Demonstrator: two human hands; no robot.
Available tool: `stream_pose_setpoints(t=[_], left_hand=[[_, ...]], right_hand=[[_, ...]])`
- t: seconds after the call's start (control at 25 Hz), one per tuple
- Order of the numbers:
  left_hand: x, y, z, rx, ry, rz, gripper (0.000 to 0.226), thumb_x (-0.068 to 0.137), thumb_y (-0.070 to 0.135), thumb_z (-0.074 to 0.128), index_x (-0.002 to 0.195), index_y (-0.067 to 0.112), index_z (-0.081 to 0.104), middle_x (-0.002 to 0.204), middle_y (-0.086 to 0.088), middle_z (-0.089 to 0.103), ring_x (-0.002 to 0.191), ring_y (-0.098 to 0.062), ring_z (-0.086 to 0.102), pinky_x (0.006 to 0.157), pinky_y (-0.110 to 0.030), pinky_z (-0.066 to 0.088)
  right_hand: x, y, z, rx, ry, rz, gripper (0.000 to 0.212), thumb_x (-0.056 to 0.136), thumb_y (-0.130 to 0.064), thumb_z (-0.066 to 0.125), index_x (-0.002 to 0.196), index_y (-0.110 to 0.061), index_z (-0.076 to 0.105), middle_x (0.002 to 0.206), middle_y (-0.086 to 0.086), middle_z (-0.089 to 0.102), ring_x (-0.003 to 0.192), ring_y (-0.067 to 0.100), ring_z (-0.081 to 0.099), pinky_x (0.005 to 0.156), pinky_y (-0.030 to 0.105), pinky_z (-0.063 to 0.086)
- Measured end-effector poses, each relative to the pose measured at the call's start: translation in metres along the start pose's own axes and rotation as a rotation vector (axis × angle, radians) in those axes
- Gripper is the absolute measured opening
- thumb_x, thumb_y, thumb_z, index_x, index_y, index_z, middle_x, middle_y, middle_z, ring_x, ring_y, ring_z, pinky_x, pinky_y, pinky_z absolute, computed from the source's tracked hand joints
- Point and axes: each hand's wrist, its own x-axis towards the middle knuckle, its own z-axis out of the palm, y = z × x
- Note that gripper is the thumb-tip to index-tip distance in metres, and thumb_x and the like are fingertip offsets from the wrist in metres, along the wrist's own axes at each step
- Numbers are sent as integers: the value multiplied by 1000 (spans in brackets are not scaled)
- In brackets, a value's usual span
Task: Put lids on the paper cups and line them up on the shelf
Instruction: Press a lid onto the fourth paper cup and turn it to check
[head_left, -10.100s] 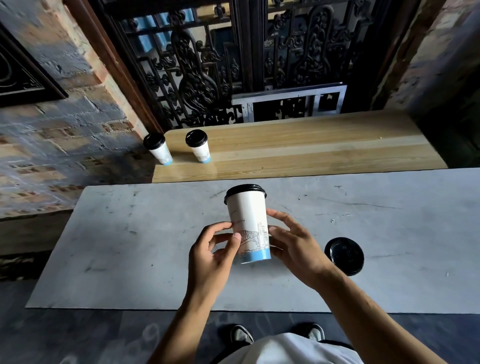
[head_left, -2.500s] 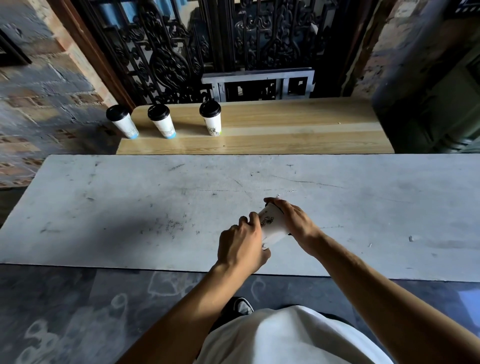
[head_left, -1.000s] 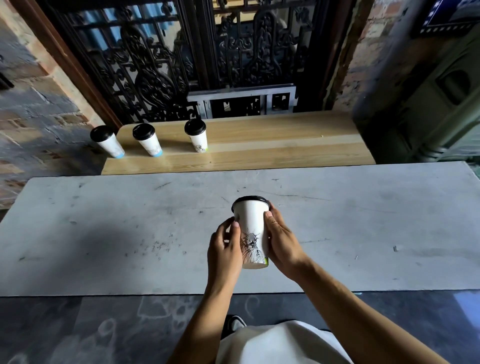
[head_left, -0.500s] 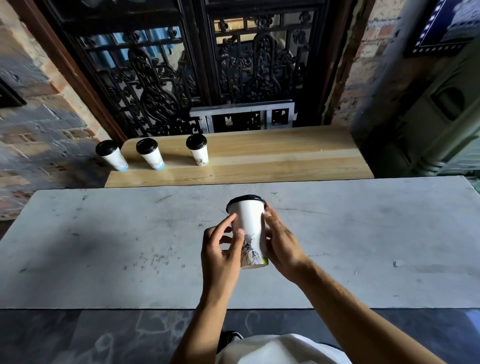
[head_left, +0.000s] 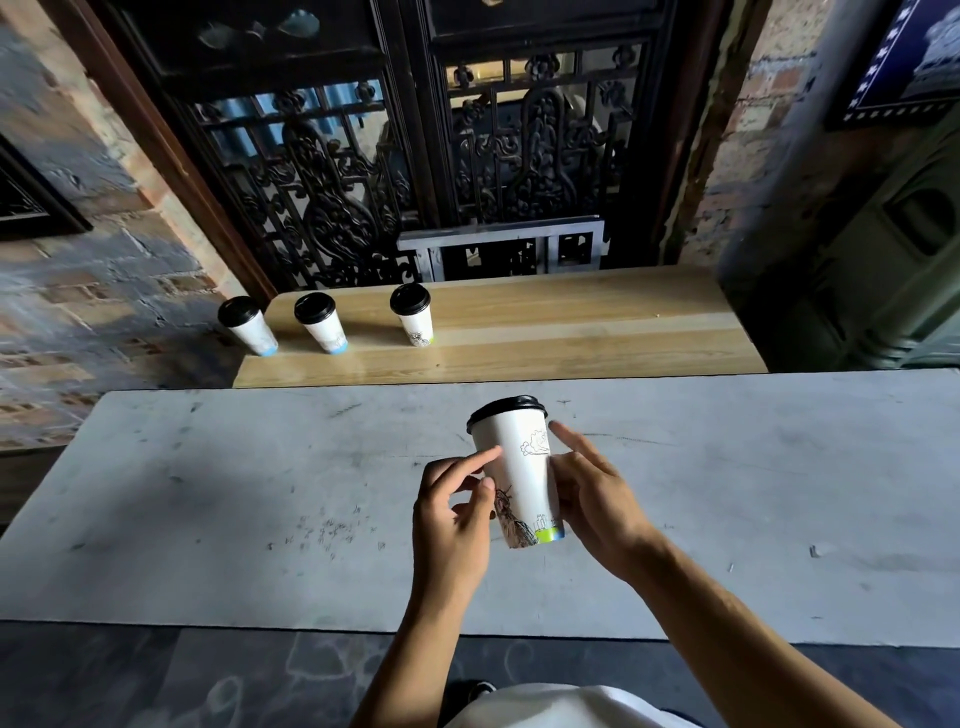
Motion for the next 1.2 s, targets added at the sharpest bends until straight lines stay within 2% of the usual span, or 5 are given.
stream_pose_setpoints(t=[0.24, 0.4, 0.6, 0.96, 1.2], left_hand=[[5, 3, -1, -15, -2, 8, 48, 93, -6, 59, 107, 35, 77, 106, -1, 65, 97, -16, 66, 75, -45, 64], [3, 11, 1, -90, 14, -70, 33, 94, 5, 66, 106, 35, 74, 110, 0, 70, 97, -7, 68, 73, -25, 60], [3, 15, 4, -123, 17, -119, 25, 82, 25, 73, 106, 33, 71, 105, 4, 75, 101, -11, 71, 78, -32, 62], [7, 20, -3, 16, 33, -47, 34, 92, -4, 63, 104, 25, 74, 112, 0, 71, 96, -1, 67, 68, -13, 56], [6, 19, -2, -84, 58, -110, 26, 93, 7, 67, 105, 30, 73, 100, 8, 77, 96, -12, 72, 74, -28, 61]], right_hand=[[-4, -7, -2, -48, -44, -16, 35, 104, -11, 46, 132, -12, 66, 122, 21, 74, 108, 36, 71, 91, 44, 54], [-6, -8, -2, -41, -17, -4, 30, 103, -15, 54, 129, -13, 66, 118, 17, 76, 94, 24, 72, 83, 38, 56], [-5, -18, -1, 59, -7, 21, 34, 105, -11, 42, 125, -20, 68, 98, 4, 76, 85, 26, 70, 73, 38, 56], [-5, -22, 3, 45, -29, -26, 40, 100, 4, 47, 129, -17, 64, 109, 17, 75, 89, 25, 72, 79, 42, 59], [-10, -24, 6, 81, -57, -59, 40, 94, 9, 57, 130, -8, 60, 107, 22, 70, 90, 24, 73, 72, 32, 59]])
